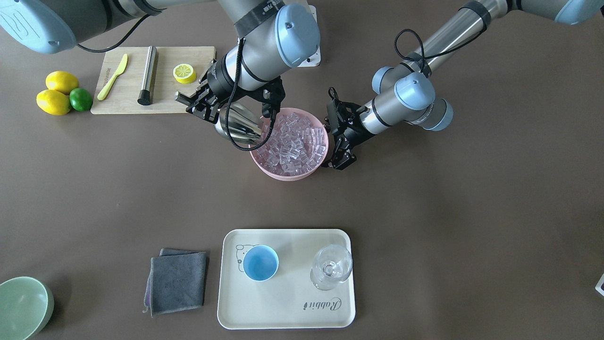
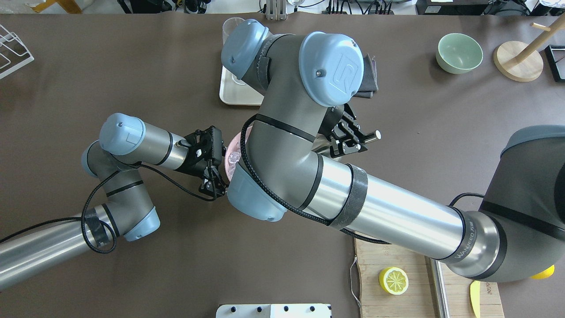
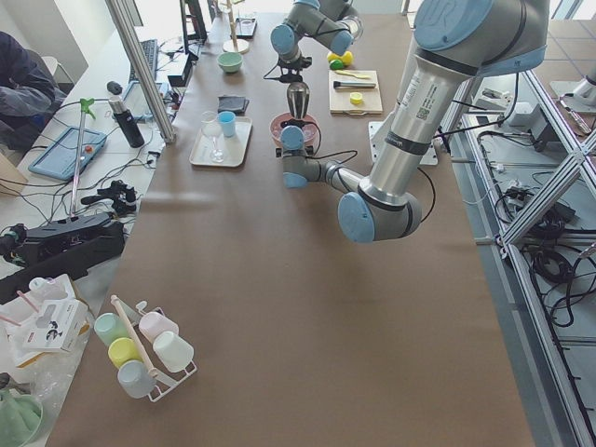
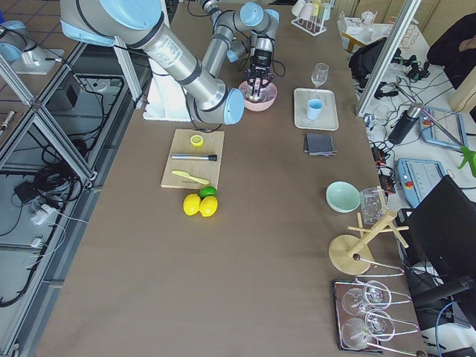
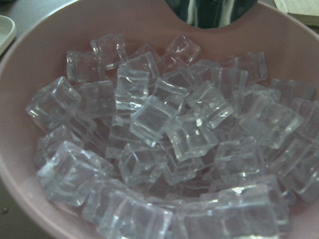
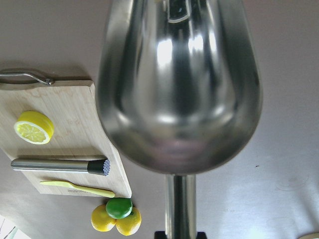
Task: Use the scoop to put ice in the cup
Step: 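Dip the scoop into the ice cubes and scoop some up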
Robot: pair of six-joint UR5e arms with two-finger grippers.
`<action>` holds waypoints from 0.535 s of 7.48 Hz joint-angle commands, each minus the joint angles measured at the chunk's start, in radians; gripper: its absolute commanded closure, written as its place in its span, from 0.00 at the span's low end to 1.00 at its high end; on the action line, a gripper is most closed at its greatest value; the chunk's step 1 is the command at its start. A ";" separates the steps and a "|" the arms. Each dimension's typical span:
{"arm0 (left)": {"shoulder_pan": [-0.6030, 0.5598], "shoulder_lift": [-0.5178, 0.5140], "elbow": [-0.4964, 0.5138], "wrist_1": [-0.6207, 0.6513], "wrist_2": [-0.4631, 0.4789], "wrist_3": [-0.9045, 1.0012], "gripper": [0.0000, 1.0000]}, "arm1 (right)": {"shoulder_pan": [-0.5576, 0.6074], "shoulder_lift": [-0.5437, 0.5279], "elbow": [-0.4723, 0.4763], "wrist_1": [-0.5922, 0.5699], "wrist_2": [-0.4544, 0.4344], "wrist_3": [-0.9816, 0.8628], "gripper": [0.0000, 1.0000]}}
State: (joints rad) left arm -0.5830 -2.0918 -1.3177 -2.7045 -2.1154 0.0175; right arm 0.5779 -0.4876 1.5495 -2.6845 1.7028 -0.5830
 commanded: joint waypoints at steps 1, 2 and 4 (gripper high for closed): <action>-0.001 0.003 0.000 -0.003 0.002 -0.001 0.01 | -0.015 0.015 -0.034 0.014 -0.002 0.031 1.00; -0.003 0.003 0.002 -0.003 0.002 -0.001 0.01 | -0.024 0.018 -0.048 0.020 -0.002 0.047 1.00; -0.005 0.003 0.000 -0.004 0.002 -0.001 0.01 | -0.027 0.030 -0.086 0.060 -0.003 0.081 1.00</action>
State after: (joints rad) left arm -0.5856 -2.0895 -1.3172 -2.7081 -2.1140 0.0169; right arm 0.5552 -0.4680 1.4945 -2.6512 1.6996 -0.5291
